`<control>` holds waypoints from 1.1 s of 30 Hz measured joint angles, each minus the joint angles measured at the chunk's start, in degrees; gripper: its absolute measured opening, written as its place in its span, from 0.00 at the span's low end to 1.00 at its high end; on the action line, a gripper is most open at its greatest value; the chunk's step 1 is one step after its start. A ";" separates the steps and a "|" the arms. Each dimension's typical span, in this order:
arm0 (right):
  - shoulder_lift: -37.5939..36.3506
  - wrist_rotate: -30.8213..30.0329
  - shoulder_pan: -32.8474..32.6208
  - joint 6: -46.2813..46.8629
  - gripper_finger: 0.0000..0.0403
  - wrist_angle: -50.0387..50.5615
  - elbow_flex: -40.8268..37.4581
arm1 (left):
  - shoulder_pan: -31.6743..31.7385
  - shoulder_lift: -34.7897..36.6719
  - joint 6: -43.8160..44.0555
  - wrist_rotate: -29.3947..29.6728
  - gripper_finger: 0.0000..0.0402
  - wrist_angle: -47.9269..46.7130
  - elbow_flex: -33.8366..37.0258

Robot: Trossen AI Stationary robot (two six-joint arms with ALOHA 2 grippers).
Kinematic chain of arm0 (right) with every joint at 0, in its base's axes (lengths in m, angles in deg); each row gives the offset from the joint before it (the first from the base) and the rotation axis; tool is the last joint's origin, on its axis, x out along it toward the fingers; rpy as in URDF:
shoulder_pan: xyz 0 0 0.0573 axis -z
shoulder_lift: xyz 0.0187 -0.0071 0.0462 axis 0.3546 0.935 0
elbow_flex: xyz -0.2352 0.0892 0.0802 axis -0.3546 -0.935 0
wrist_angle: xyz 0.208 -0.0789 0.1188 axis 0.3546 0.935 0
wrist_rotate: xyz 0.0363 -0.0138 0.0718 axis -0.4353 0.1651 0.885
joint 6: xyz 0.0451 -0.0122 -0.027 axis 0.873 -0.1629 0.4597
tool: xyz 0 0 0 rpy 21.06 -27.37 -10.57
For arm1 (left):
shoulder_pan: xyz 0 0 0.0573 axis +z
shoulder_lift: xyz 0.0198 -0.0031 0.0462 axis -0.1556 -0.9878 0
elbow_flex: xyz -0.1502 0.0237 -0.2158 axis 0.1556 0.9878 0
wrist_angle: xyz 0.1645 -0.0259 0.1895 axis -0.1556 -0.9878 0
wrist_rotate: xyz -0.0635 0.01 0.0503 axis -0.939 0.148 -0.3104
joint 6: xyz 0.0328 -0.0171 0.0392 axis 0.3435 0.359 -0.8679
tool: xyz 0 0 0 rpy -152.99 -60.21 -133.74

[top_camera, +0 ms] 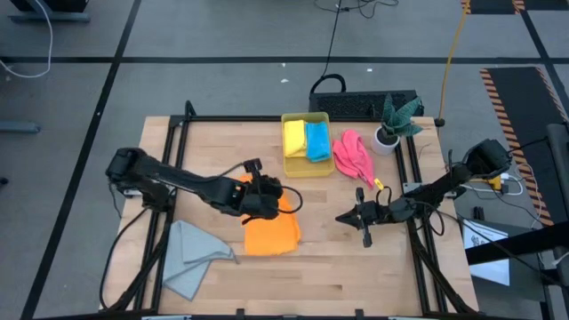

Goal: Fold microfiber towels
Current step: Fold the orange microfiber towel

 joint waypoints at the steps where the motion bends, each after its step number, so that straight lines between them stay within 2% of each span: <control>1: 0.00 0.00 0.00 -0.01 0.00 -0.08 0.00 | -0.51 0.79 -1.58 1.00 0.01 0.19 -2.56; 6: 0.00 0.00 0.00 -0.09 0.00 0.06 0.00 | -2.59 2.63 -7.61 1.45 0.01 0.15 -14.47; 9: 0.00 0.26 -0.21 -0.09 0.00 0.06 0.00 | -3.73 2.78 -9.76 1.49 0.02 0.32 -19.29; 14: 0.00 0.39 -1.27 -0.11 0.02 0.87 0.00 | -4.76 2.64 -10.41 1.29 0.01 -0.68 -20.70; 19: 2.10 2.77 -2.17 -3.00 0.11 0.82 0.98 | -4.48 2.60 -8.25 1.31 0.03 -2.48 -20.70; 25: 15.32 2.85 -2.17 -15.05 0.28 1.23 11.21 | -3.91 2.60 -7.39 1.29 0.01 -2.49 -20.70; 29: 24.82 -3.89 -2.51 -26.64 0.36 1.40 19.30 | -3.91 2.58 -5.88 1.27 0.03 -2.81 -20.68; 33: 31.35 -11.71 -2.75 -37.15 0.38 2.44 26.09 | -3.94 2.58 -3.55 1.21 0.04 -4.40 -20.68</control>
